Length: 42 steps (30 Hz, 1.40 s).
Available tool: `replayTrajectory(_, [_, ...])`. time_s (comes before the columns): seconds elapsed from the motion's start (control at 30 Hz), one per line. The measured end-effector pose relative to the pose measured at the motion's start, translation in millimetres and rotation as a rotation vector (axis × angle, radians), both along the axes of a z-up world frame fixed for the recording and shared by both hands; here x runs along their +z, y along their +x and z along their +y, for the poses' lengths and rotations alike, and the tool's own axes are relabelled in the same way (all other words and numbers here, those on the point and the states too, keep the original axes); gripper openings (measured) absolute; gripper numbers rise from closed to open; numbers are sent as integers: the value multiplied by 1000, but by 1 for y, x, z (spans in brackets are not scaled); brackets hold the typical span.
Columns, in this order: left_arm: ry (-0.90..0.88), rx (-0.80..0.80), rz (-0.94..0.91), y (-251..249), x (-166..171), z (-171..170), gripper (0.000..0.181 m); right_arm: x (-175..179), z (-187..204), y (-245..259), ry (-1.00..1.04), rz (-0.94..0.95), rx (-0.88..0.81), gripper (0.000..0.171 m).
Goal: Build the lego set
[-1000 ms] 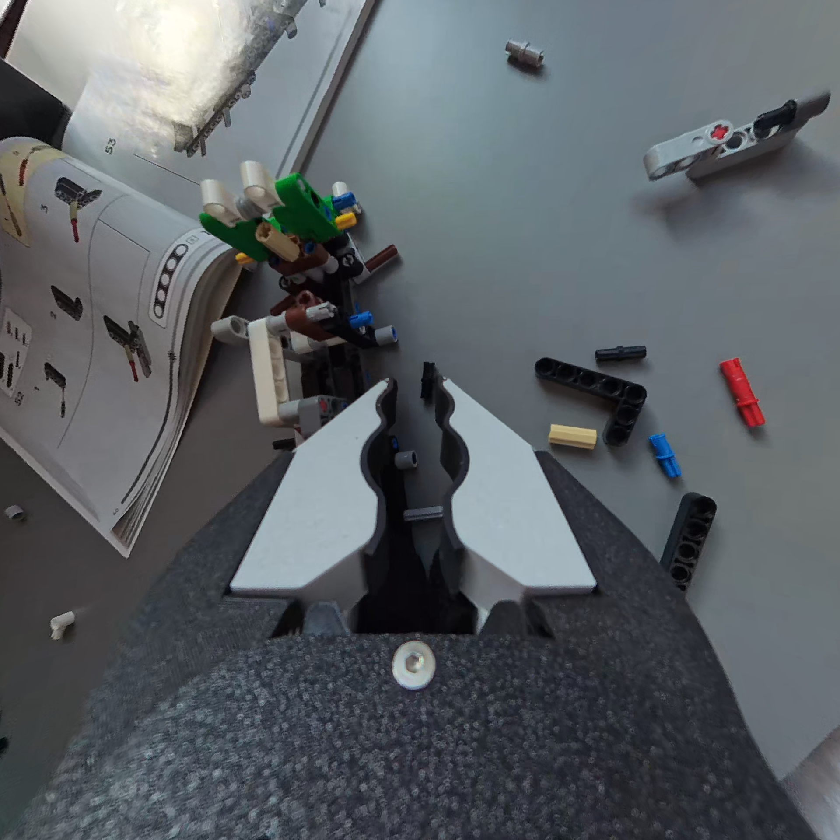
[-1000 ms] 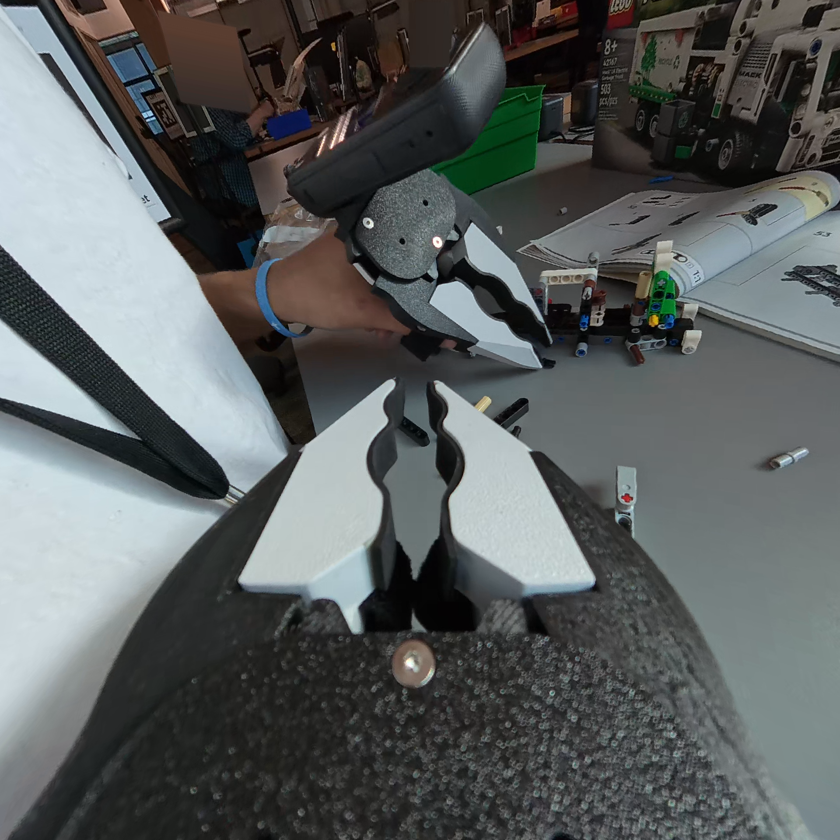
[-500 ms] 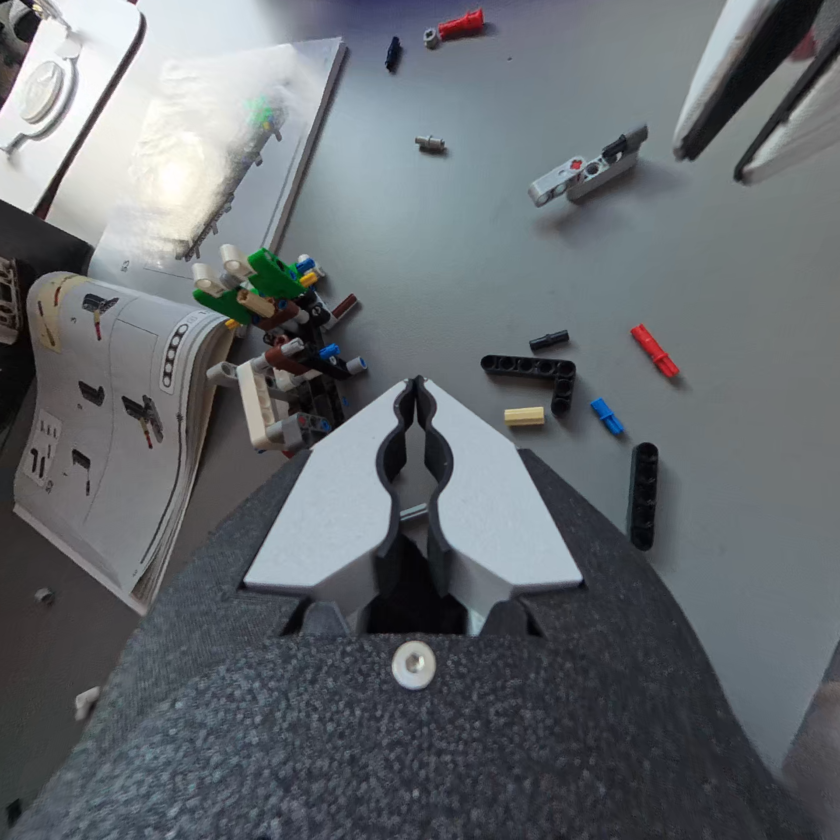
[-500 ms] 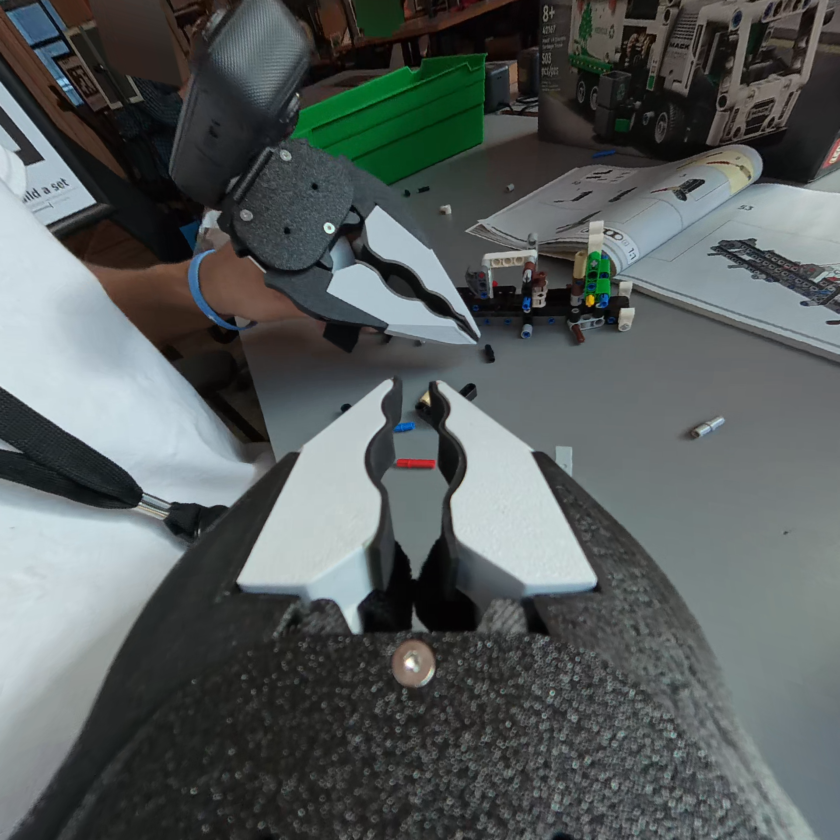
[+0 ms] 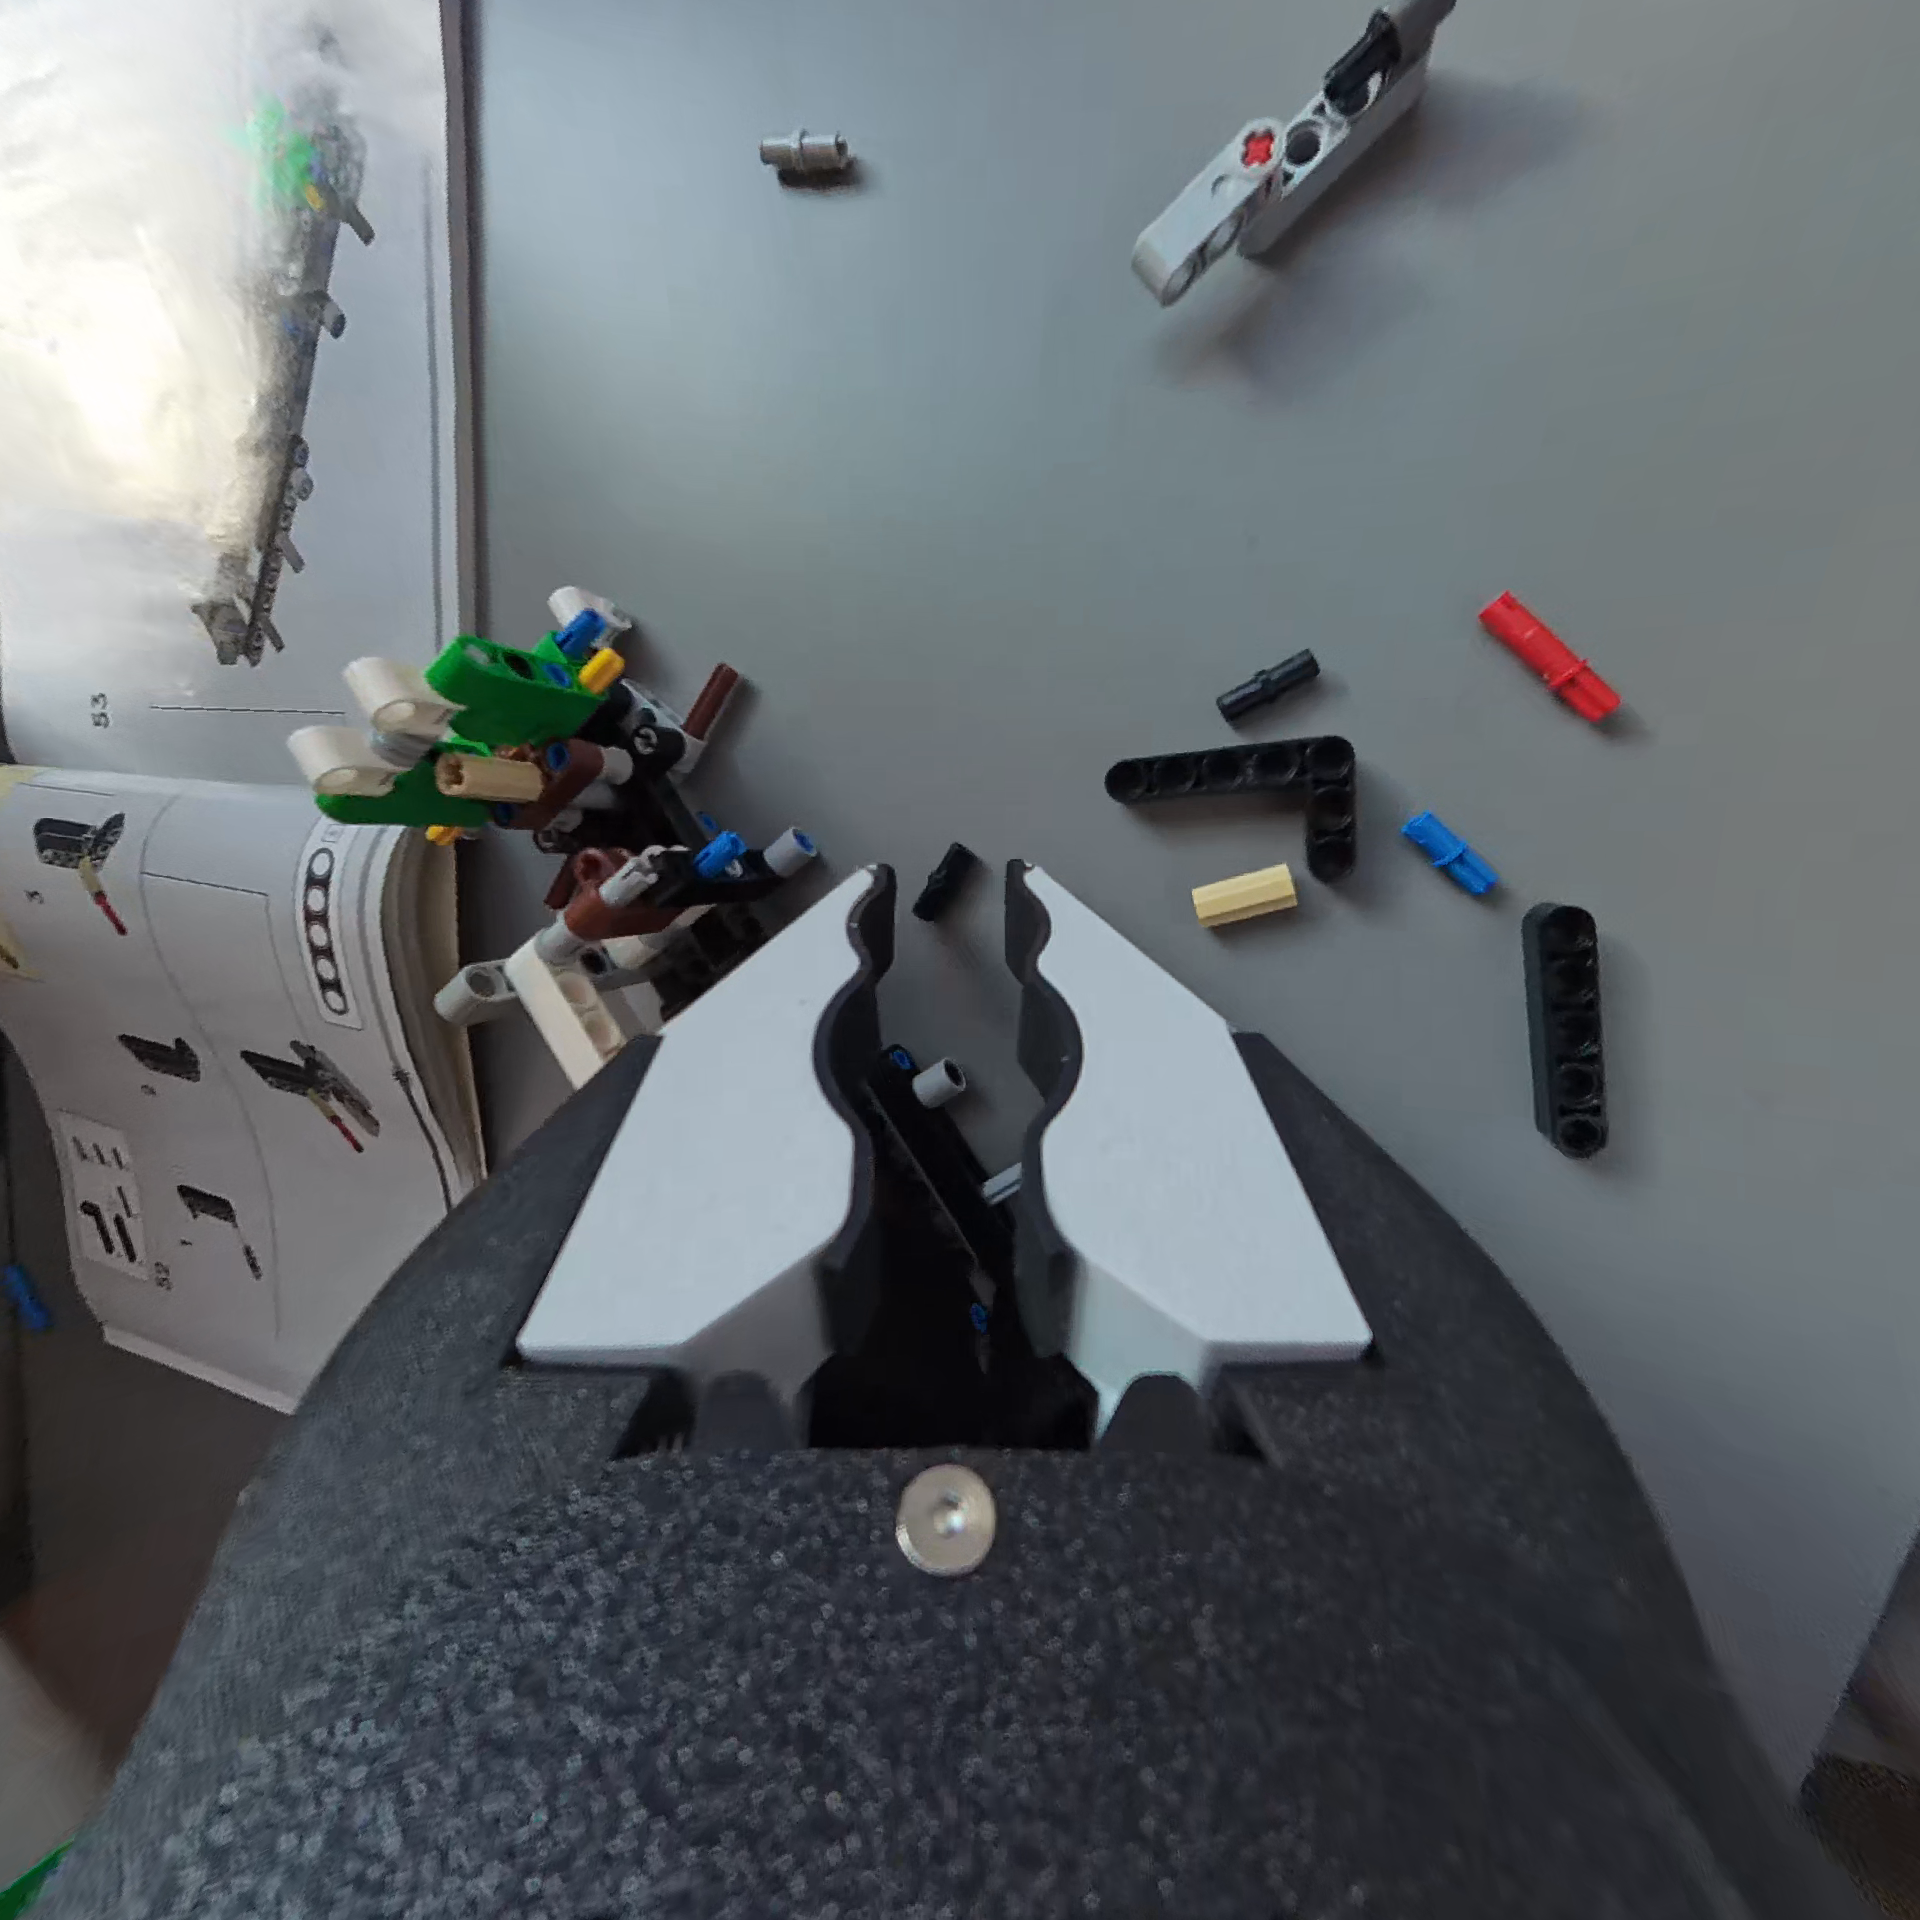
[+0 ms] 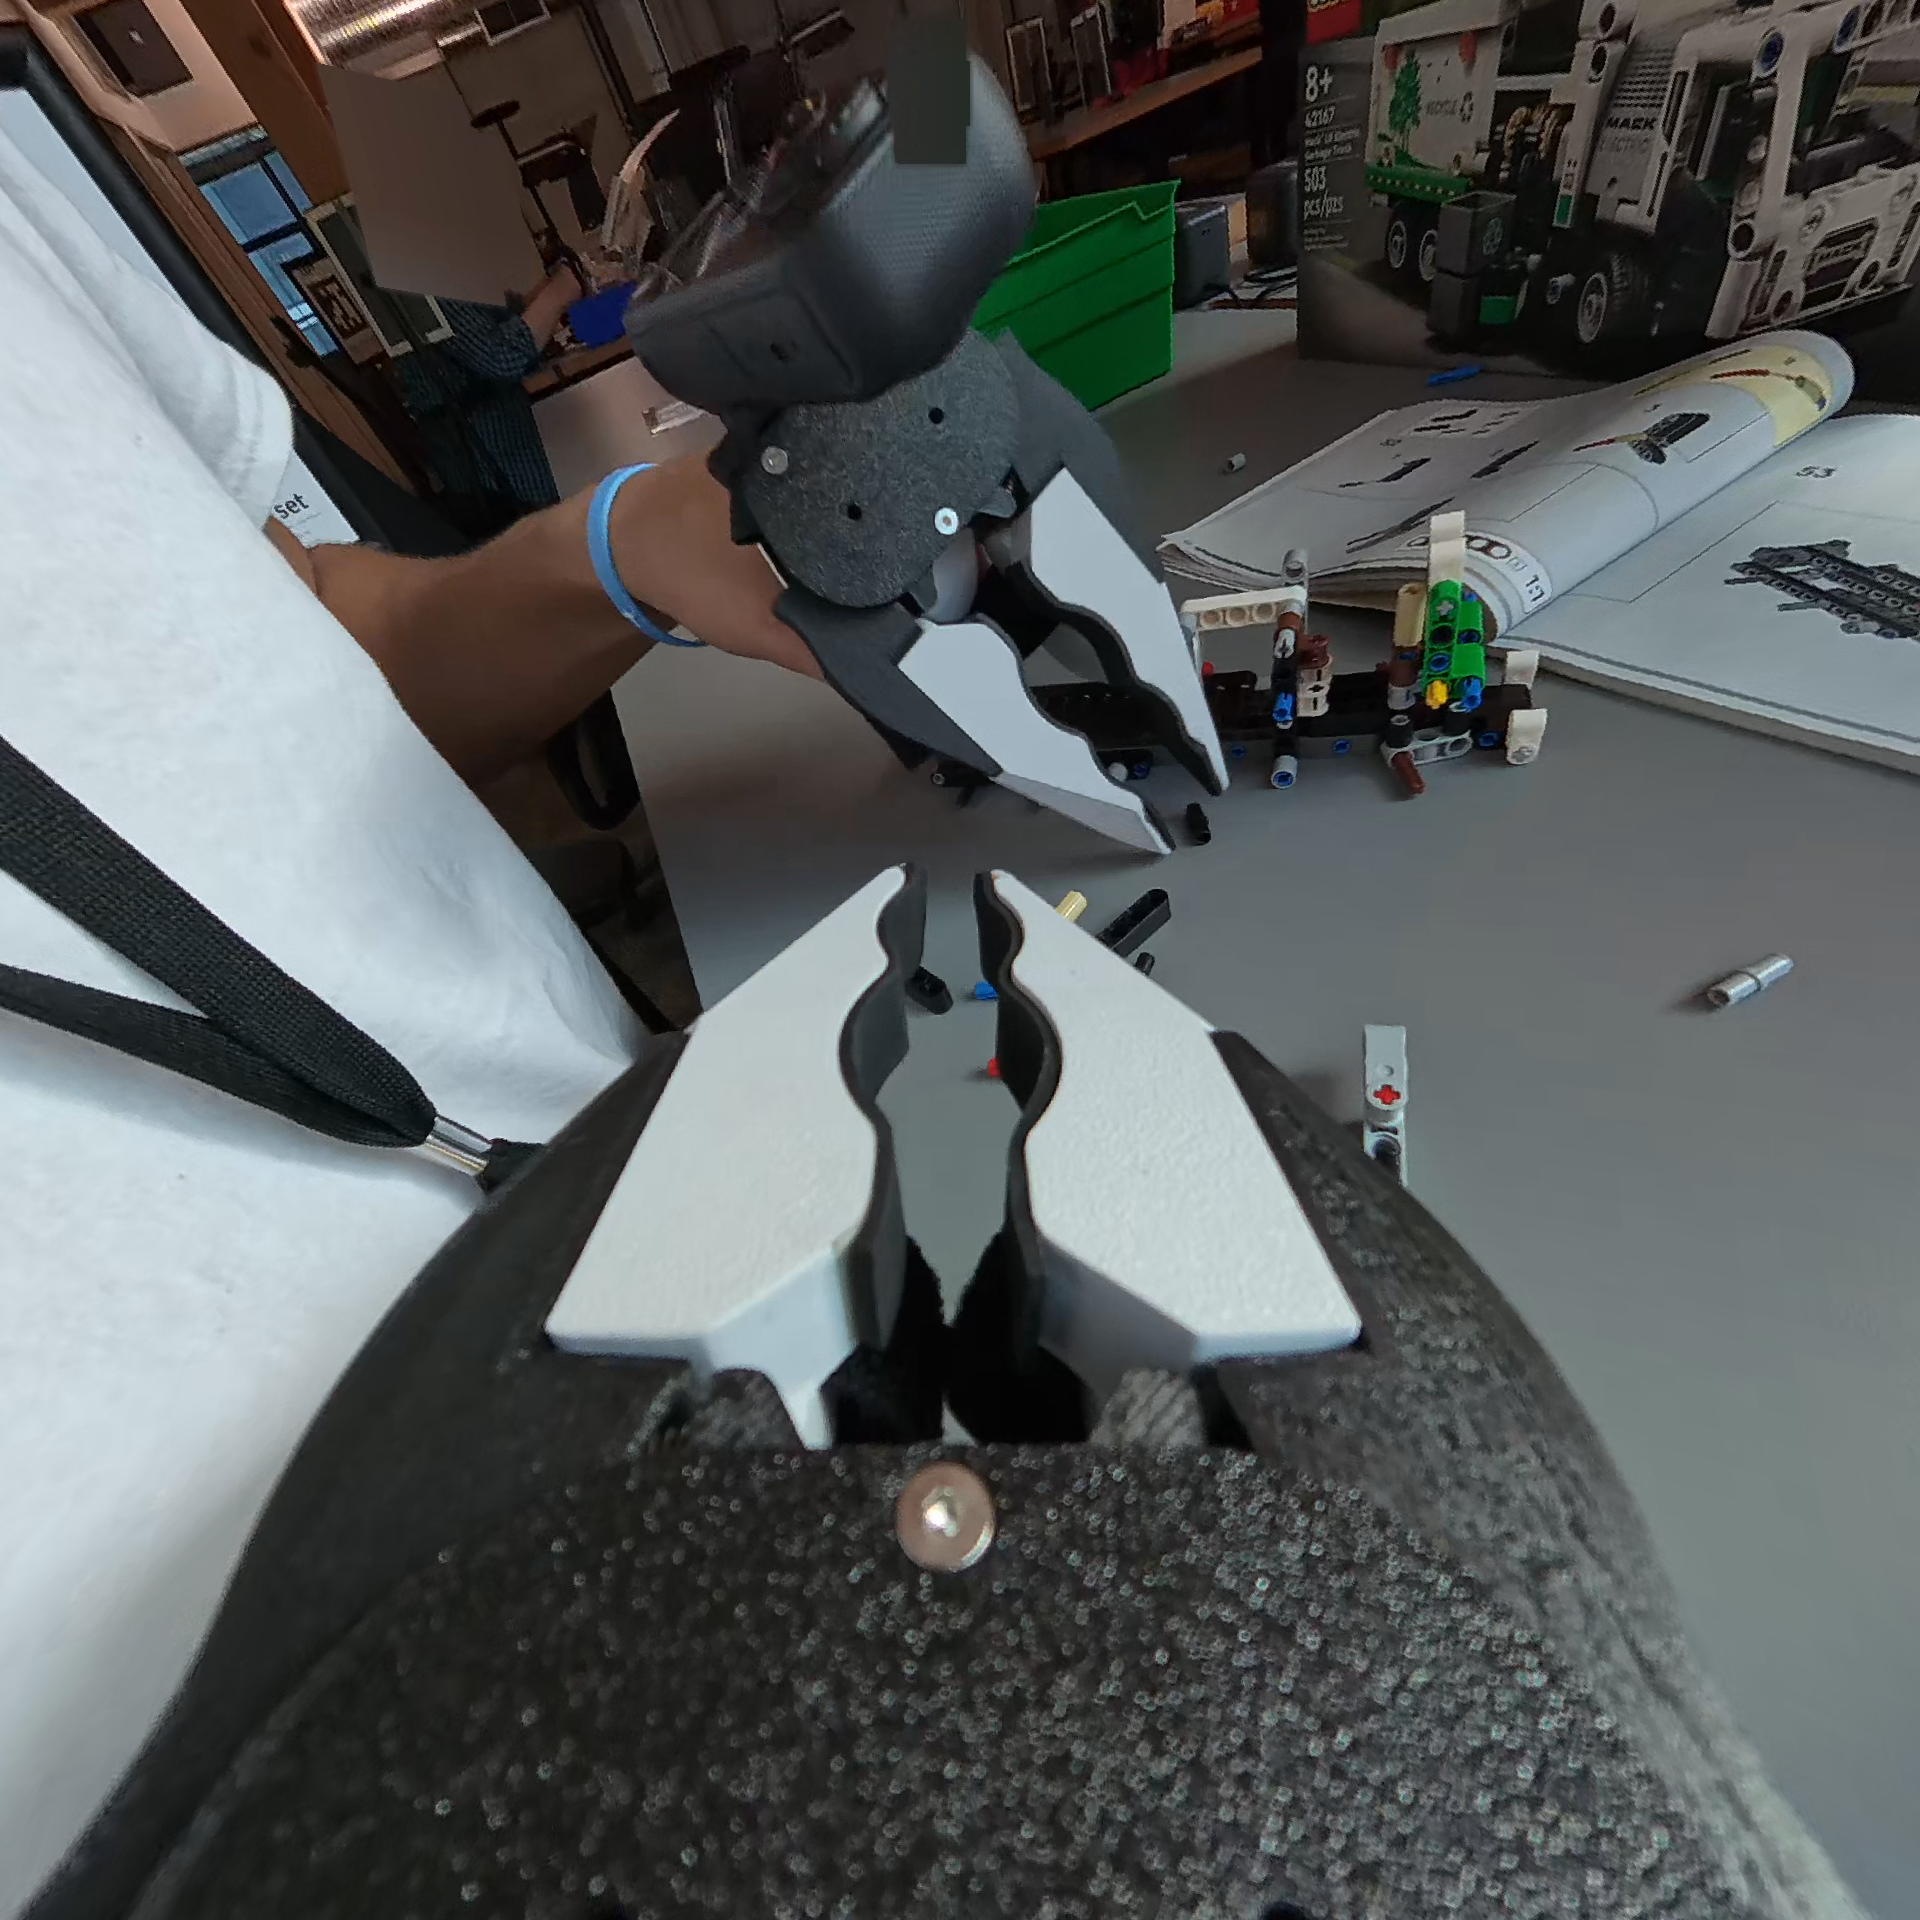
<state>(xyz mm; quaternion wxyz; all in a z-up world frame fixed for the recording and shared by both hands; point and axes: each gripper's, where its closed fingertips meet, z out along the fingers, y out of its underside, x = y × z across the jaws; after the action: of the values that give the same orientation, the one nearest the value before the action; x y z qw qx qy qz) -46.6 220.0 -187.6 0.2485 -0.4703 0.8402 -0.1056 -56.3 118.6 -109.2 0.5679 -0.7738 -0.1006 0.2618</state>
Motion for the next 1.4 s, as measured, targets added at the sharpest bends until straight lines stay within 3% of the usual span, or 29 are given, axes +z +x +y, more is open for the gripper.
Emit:
replayTrajectory(0.2, [24, 8, 42, -4, -4, 4, 3, 7, -5, 1, 31, 48, 23, 8])
replayTrajectory(0.4, [-41, 35, -2, -4, -2, 0, 3, 3, -1, 4, 29, 55, 4, 8])
replayTrajectory(0.57, [-262, -82, -289, 3, 43, -44, 2, 5, 16, 20, 12, 62, -80, 7])
replayTrajectory(0.67, [-379, -151, -445, -1, 74, -66, 2, 13, 22, 14, 31, 94, -19, 12])
replayTrajectory(0.83, [-583, -183, -530, -15, 95, -82, 2, 28, 23, -8, 119, 89, 116, 12])
replayTrajectory(1.4, [-605, -183, -610, -30, 102, -85, 2, 29, 21, -23, 116, 54, 162, 4])
